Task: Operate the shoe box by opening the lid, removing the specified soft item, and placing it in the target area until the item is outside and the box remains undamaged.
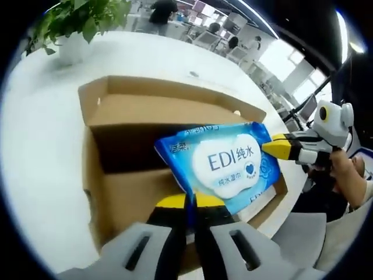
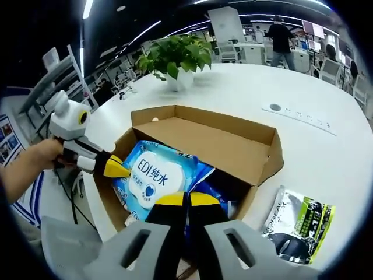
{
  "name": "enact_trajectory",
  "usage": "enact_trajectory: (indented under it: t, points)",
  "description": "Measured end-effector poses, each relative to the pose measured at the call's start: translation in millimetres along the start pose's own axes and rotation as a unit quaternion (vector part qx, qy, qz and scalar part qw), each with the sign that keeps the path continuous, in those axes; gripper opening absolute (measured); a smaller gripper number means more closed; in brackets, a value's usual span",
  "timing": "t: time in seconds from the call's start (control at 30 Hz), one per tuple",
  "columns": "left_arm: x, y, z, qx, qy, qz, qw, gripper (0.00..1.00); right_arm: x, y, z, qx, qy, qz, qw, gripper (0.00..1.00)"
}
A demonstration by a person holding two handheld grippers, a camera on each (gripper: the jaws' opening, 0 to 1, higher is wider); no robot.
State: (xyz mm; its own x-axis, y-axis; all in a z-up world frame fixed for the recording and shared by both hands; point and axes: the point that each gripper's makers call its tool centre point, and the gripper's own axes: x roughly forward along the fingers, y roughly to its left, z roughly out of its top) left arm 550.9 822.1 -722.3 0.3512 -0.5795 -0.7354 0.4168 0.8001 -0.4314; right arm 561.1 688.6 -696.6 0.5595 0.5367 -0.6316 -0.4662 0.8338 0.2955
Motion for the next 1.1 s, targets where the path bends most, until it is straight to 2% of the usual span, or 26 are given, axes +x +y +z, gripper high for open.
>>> enact_trajectory:
  t: [0.33,0.57,0.87,1.1]
  points:
    - [-20.2,-24.0,10.1,0.001,-0.021,-0.012,0.9997,0.00,-17.4,1.7,11.6,0.017,-0.013,0.008,0.9997,0.00]
    - [-26.5,-43.9,18.3,0.011,-0.029,-0.009,0.9995,0.00,-33.8,-2.4,18.2,0.021,-0.020,0.005,0.9996,0.00]
    - [-20.7,-68.5,32.1,0.024,-0.038,-0.022,0.9988,0.00,-58.4,-22.9,20.3,0.024,-0.025,-0.010,0.9993,0.00]
    - [-7.0,-89.6,40.9,0.031,-0.039,-0.036,0.9981,0.00,-76.8,-42.2,17.8,0.026,-0.023,-0.023,0.9991,0.00]
